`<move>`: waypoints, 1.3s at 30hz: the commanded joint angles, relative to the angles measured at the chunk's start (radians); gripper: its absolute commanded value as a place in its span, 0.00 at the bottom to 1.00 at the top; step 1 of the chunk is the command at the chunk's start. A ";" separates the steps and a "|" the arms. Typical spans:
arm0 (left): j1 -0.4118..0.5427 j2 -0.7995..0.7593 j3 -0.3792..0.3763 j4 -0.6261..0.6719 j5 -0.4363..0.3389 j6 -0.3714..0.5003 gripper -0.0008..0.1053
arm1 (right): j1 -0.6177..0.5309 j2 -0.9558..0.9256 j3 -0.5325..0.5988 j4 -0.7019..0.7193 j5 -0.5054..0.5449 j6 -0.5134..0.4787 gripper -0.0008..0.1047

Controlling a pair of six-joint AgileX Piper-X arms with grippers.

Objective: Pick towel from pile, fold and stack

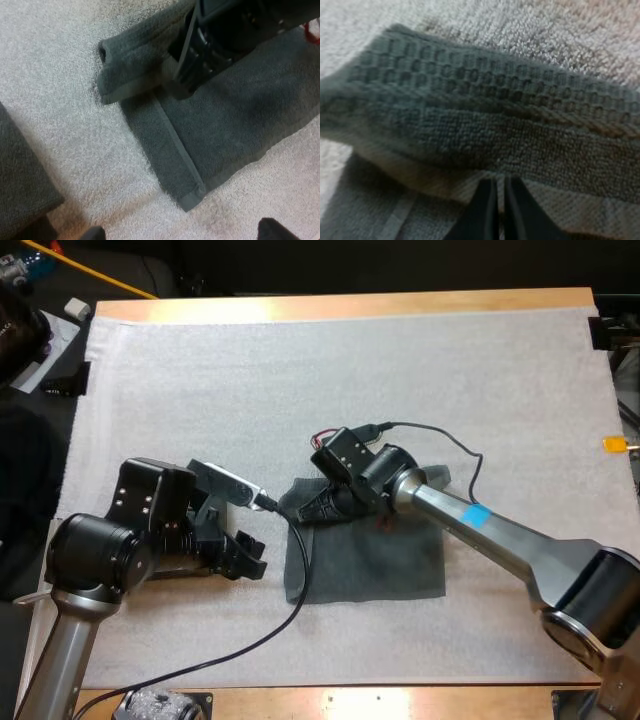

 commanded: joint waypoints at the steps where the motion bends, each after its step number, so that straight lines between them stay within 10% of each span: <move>1: -0.002 -0.001 -0.003 0.003 -0.001 -0.008 0.56 | 0.001 0.022 -0.003 0.013 -0.012 0.011 0.01; 26: -0.002 -0.002 -0.003 0.007 0.009 -0.006 0.55 | -0.018 0.100 -0.111 -0.348 0.106 0.129 0.01; 39: -0.003 -0.004 -0.003 0.007 0.008 -0.006 0.55 | -0.029 -0.018 -0.202 -0.164 0.192 0.049 0.01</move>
